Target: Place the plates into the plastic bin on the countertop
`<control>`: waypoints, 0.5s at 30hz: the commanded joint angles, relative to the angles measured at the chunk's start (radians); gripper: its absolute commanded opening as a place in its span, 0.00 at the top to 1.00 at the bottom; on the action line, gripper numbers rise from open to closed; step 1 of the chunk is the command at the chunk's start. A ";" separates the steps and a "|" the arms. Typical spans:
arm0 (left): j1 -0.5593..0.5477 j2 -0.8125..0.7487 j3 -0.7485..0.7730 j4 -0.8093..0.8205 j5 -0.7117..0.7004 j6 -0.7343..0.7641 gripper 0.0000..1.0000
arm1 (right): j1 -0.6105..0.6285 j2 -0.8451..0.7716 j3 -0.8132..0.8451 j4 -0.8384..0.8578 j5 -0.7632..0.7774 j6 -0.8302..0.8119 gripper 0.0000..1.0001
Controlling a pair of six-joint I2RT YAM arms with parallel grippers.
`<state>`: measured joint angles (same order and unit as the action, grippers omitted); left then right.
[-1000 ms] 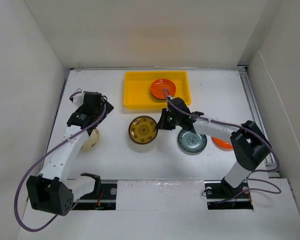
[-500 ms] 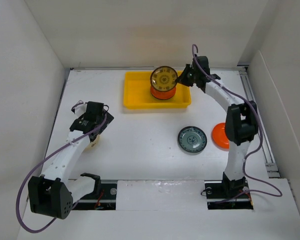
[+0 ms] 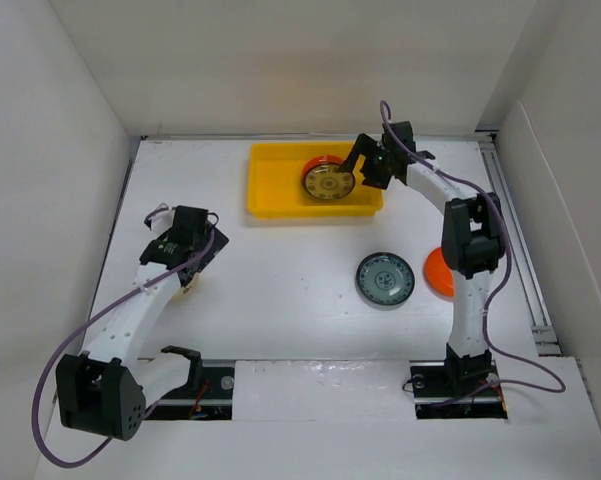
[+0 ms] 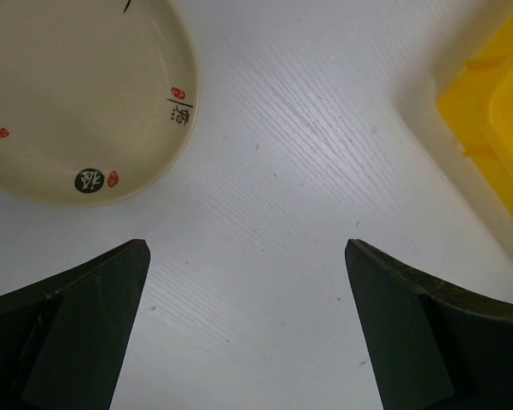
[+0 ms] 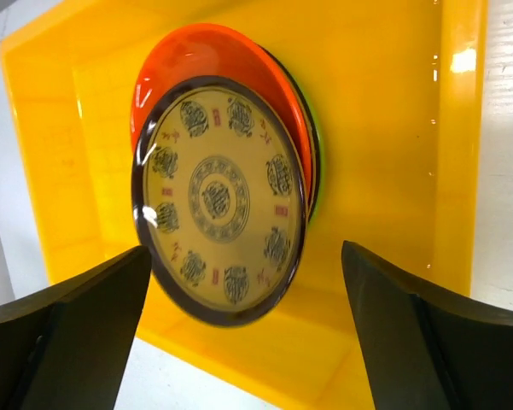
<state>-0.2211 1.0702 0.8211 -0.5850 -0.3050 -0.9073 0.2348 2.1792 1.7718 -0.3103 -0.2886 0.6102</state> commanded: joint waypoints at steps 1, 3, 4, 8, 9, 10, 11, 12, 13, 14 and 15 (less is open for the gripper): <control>0.000 -0.039 0.003 -0.035 -0.003 -0.012 0.00 | -0.005 -0.102 -0.007 0.048 0.003 -0.009 0.00; 0.000 -0.049 -0.010 -0.035 -0.003 -0.036 0.00 | -0.005 -0.127 -0.038 0.065 0.014 -0.009 0.00; 0.000 -0.049 -0.020 -0.035 0.018 -0.036 0.00 | -0.005 -0.136 -0.038 0.065 0.023 -0.009 0.00; 0.000 -0.049 -0.072 -0.035 0.061 -0.082 0.00 | -0.014 -0.156 -0.029 0.025 0.037 -0.009 0.00; 0.000 -0.039 -0.086 -0.035 0.061 -0.096 0.00 | 0.000 -0.170 -0.049 0.016 0.046 -0.009 0.00; 0.000 -0.039 -0.102 -0.035 0.072 -0.113 0.00 | 0.000 -0.209 -0.064 0.016 0.057 -0.009 0.00; 0.000 -0.039 -0.120 -0.024 0.072 -0.131 0.00 | 0.012 -0.231 -0.083 0.016 0.057 -0.009 0.00; 0.000 -0.039 -0.157 -0.024 0.072 -0.183 0.00 | 0.012 -0.257 -0.103 0.016 0.057 -0.009 0.00; 0.000 -0.029 -0.171 -0.024 0.060 -0.209 0.00 | 0.040 -0.284 -0.151 0.016 0.048 -0.009 0.00; 0.000 -0.029 -0.183 -0.024 0.049 -0.235 0.00 | 0.053 -0.352 -0.185 0.016 0.048 -0.009 0.00; 0.000 -0.020 -0.192 -0.024 0.023 -0.264 0.00 | 0.069 -0.392 -0.225 0.039 0.031 -0.009 0.00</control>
<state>-0.2211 1.0428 0.6556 -0.5964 -0.2455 -1.0546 0.2478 1.9263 1.6047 -0.3073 -0.2470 0.6083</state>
